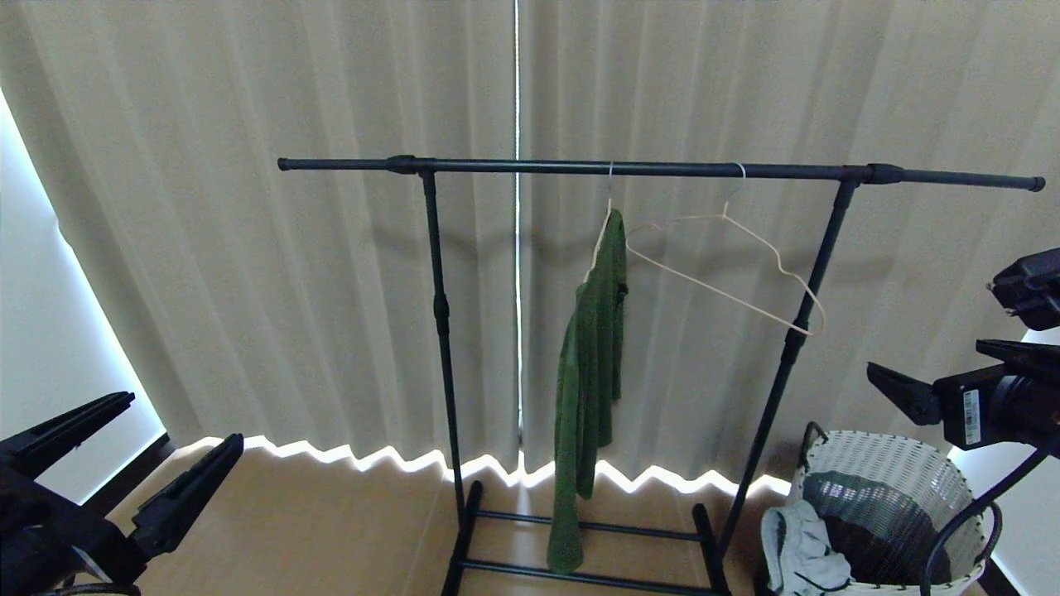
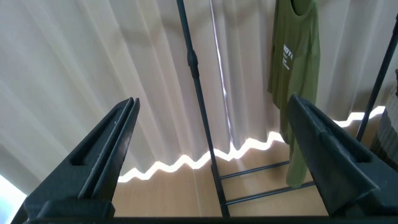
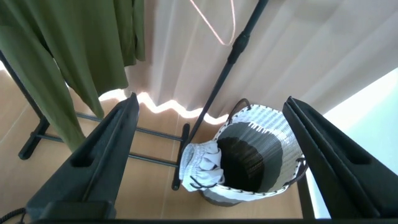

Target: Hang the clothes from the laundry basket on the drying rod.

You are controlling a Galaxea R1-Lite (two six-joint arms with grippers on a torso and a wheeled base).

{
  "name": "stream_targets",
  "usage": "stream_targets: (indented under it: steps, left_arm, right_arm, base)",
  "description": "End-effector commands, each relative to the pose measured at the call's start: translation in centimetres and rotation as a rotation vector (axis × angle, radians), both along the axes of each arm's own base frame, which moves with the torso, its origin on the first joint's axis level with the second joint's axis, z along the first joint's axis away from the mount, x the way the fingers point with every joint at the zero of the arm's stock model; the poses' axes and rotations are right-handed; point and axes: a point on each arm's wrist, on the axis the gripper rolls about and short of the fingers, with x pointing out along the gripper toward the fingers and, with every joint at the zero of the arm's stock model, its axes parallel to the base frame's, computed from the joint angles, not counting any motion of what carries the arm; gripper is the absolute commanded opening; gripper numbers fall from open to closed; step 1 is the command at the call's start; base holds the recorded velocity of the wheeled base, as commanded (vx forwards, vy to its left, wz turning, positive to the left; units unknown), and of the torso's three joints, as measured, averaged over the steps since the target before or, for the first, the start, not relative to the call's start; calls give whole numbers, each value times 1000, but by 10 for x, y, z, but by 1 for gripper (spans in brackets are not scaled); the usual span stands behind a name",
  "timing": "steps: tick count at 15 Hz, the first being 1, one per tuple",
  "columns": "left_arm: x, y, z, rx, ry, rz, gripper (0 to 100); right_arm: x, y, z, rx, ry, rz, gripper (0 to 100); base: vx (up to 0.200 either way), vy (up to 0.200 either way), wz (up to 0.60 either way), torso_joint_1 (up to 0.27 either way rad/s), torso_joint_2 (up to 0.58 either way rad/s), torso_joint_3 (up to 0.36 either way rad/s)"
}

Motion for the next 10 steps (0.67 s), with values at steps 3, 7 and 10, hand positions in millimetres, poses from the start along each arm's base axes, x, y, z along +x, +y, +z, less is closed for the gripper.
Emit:
stream_targets:
  steps: [3,7,10]
  left_arm:
    - [0,0,-1,0,7,0,100]
    - [0,0,-1,0,6,-1,100]
    - [-1,0,0,-1,-3,0,100]
  right_arm:
    - [2,0,-2,-2,9,0,100]
    - [2,0,-2,-2,10,0,100]
    - [1,0,-2,-3,12,0,100]
  base:
    - [0,0,0,-162,362,189]
    - [0,0,0,-220,481,255]
    - [0,0,0,-216,484,261]
